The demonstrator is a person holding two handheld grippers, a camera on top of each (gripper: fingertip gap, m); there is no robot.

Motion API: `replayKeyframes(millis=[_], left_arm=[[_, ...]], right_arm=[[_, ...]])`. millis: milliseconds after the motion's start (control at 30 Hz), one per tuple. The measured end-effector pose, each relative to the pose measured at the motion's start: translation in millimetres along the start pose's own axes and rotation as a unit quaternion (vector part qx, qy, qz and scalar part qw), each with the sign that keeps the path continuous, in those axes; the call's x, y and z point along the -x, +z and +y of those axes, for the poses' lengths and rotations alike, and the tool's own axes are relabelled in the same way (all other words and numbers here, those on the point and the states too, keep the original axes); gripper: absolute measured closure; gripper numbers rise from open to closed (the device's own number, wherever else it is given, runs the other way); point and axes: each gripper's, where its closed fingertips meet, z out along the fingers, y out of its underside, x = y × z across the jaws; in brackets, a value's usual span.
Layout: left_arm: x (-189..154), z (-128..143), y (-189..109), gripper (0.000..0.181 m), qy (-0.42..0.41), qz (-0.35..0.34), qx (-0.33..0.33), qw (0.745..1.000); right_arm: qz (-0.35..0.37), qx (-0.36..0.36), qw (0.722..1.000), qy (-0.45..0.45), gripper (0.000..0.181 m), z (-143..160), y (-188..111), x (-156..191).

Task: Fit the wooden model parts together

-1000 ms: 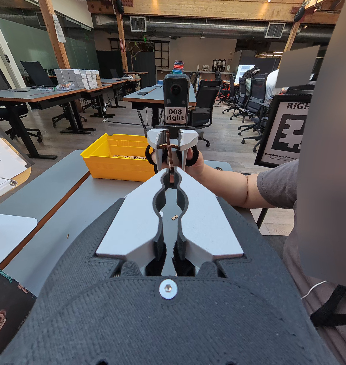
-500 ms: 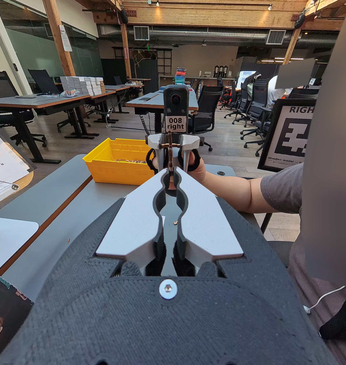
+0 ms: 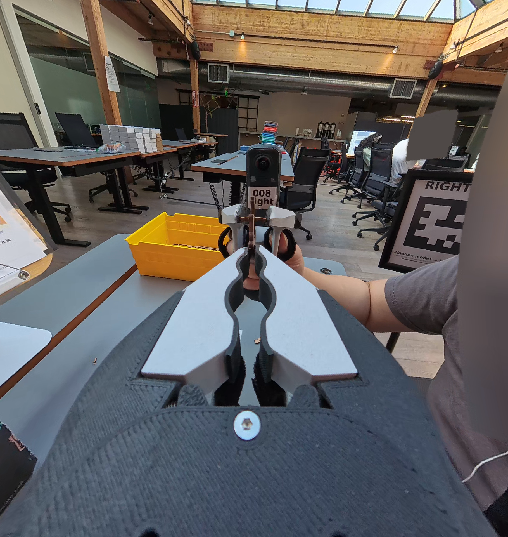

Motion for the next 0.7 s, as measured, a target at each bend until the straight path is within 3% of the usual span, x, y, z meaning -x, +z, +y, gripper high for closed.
replayKeyframes(millis=[233,533,700], left_arm=[[-3.1,-1.3,1.5,0.181,0.015,-0.009,0.004,1.000],[-8.0,2.2,-3.0,0.181,0.041,-0.011,0.042,0.998],[-13.9,-2.2,-6.3,0.181,0.071,-0.015,0.044,0.996]], right_arm=[[0.000,-0.008,1.000,-0.013,0.164,-2.4,-0.7,1.8],[0.012,0.061,0.997,-0.043,0.164,2.3,2.6,7.3],[0.009,0.053,0.998,-0.037,0.164,-1.2,7.1,13.7]])
